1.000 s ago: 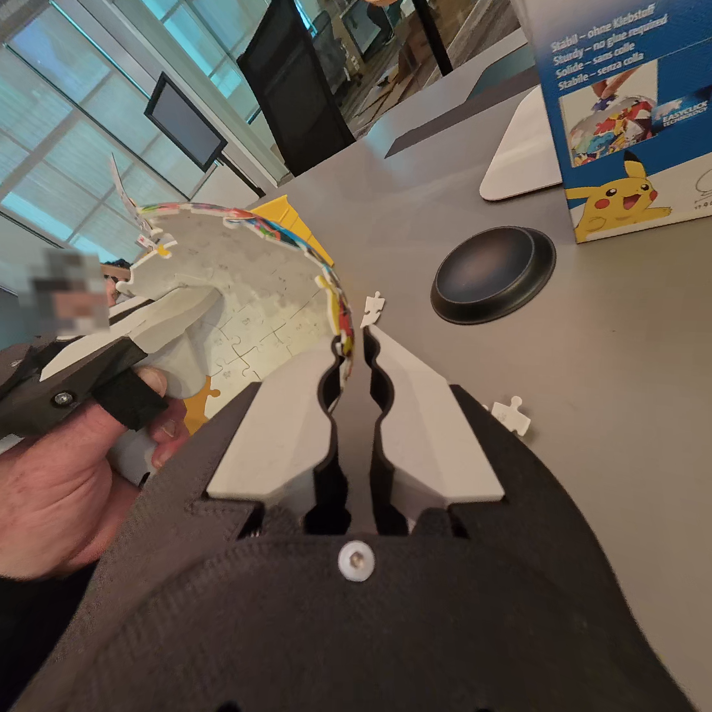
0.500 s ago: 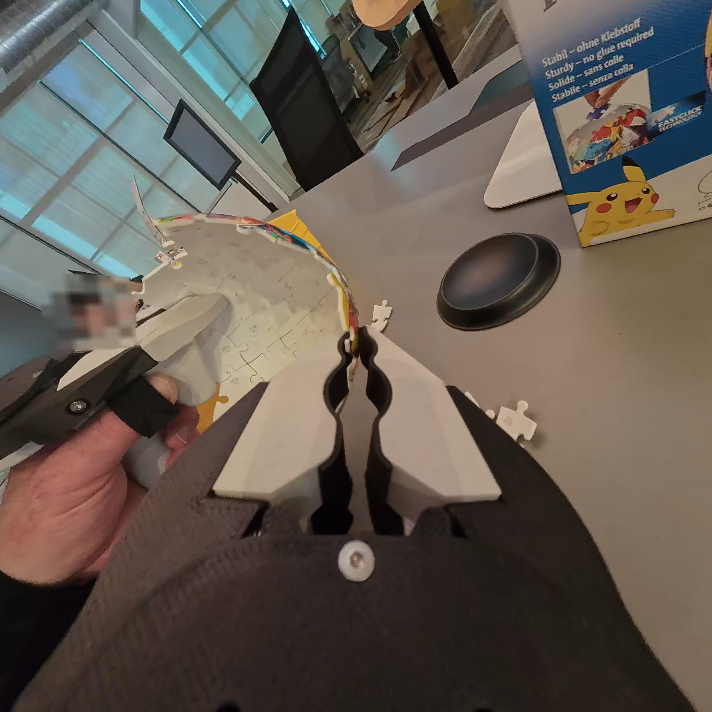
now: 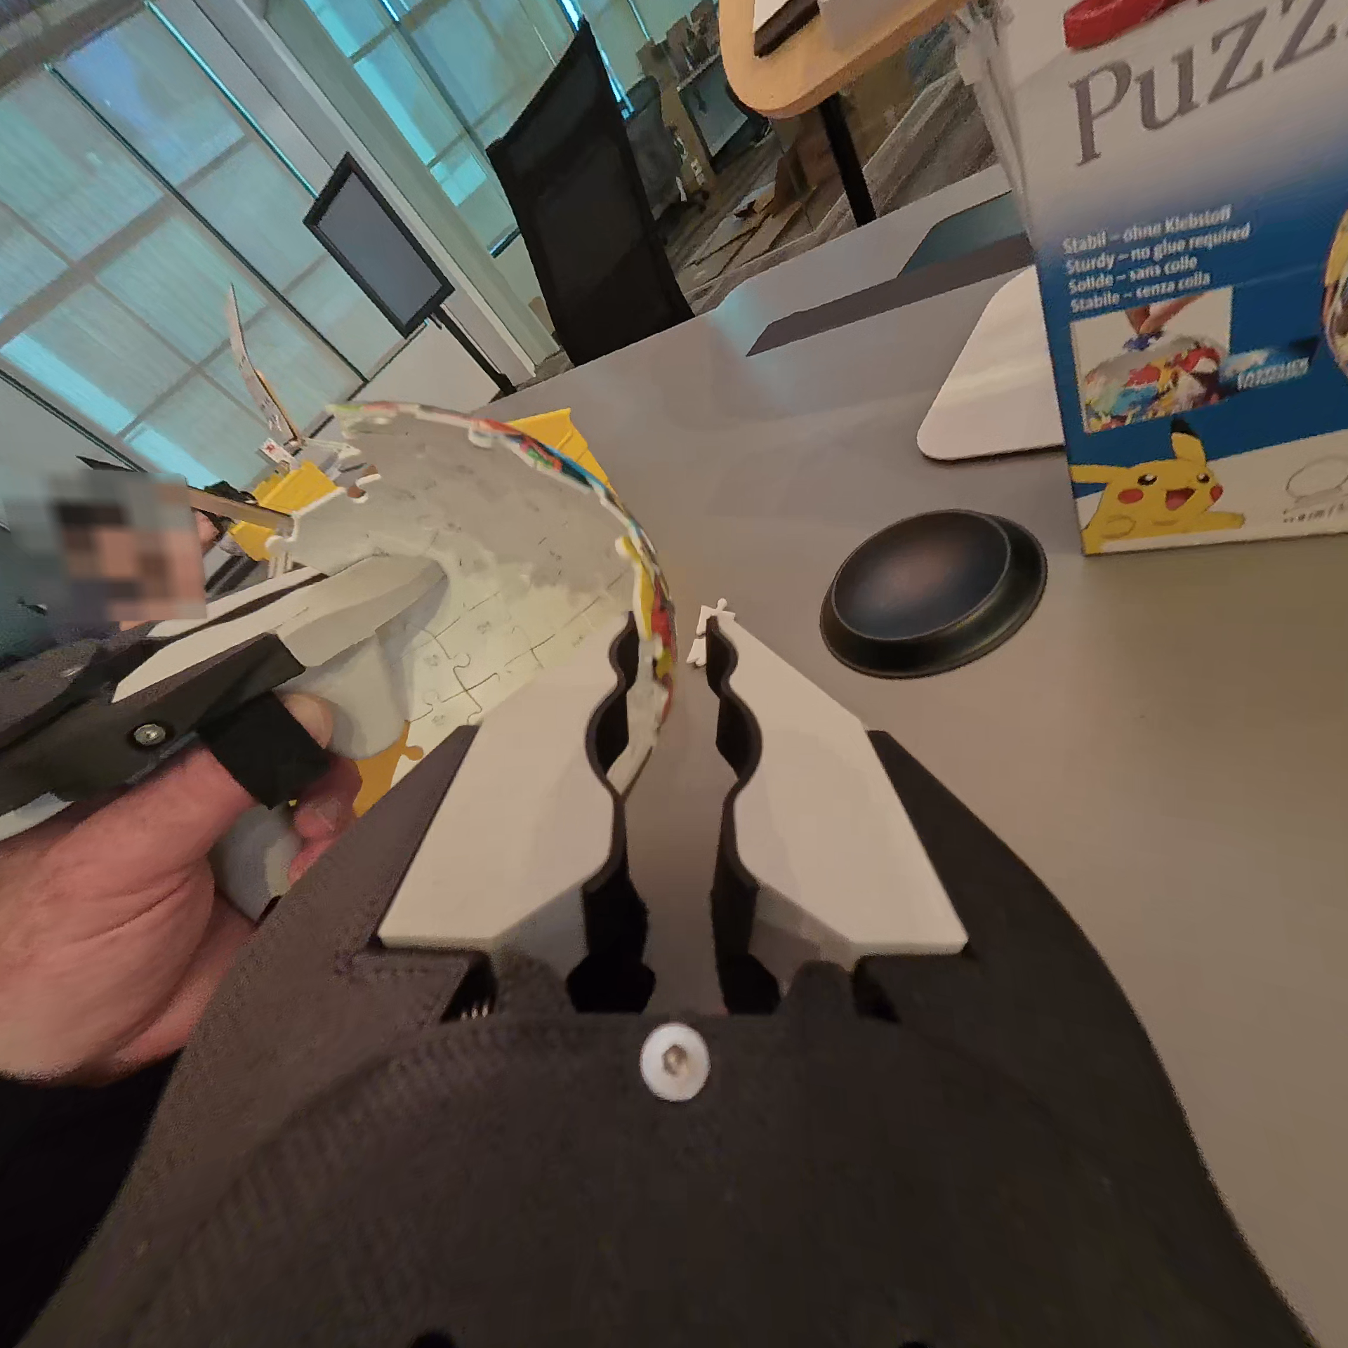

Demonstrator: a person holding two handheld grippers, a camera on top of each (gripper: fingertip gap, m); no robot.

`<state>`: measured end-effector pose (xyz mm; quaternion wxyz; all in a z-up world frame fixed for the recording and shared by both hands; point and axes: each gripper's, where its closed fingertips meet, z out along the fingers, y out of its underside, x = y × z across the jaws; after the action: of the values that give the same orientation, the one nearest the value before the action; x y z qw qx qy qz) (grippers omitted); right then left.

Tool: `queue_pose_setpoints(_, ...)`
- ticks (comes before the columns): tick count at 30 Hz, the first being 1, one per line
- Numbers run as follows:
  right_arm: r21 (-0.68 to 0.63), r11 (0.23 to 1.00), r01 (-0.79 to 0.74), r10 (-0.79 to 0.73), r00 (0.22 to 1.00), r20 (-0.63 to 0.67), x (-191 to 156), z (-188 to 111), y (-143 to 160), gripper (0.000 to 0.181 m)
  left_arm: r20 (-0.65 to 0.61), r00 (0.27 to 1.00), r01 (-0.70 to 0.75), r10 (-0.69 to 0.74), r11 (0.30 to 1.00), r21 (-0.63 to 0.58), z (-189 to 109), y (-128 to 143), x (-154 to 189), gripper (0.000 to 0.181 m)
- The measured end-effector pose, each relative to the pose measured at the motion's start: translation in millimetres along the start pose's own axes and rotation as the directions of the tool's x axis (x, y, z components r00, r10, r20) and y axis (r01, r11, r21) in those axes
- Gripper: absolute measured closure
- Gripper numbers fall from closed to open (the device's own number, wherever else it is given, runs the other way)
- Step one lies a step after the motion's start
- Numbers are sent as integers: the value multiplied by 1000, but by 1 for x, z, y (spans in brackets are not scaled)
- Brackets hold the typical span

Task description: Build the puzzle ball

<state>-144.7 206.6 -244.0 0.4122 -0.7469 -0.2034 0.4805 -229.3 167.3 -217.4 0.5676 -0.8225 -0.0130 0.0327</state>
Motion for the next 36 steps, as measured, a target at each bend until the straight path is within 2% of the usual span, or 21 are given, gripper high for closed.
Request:
queue_pose_setpoints(11,-23,997,77,-77,997,-3,2,8,-4,178,-21,1000,-16,15,1000,-1,2,0,10,177)
queue_pose_setpoints(19,-32,992,118,-119,993,-22,2,8,-2,179,-20,1000,-6,6,1000,-3,3,1,8,177)
queue_pose_setpoints(21,-34,990,136,-136,991,-3,-3,7,-3,171,-17,1000,3,-3,1000,0,3,0,5,177)
queue_pose_setpoints(23,-34,987,156,-156,988,-7,-4,3,-6,149,-17,1000,18,-18,1000,0,3,0,2,178)
queue_pose_setpoints(24,-35,986,164,-164,986,-3,-5,0,-7,146,-20,999,30,-30,1000,-2,3,1,0,178)
queue_pose_setpoints(26,-18,981,193,-193,981,3,-8,-6,-12,151,-25,998,52,-52,999,-10,4,2,-3,178)
queue_pose_setpoints(30,-10,979,203,-203,979,-1,-7,-23,-24,142,-29,995,98,-98,995,-22,5,6,-11,178)
queue_pose_setpoints(36,-72,976,206,-205,979,11,0,-44,-25,147,-12,994,105,-106,994,-39,7,12,-21,178)
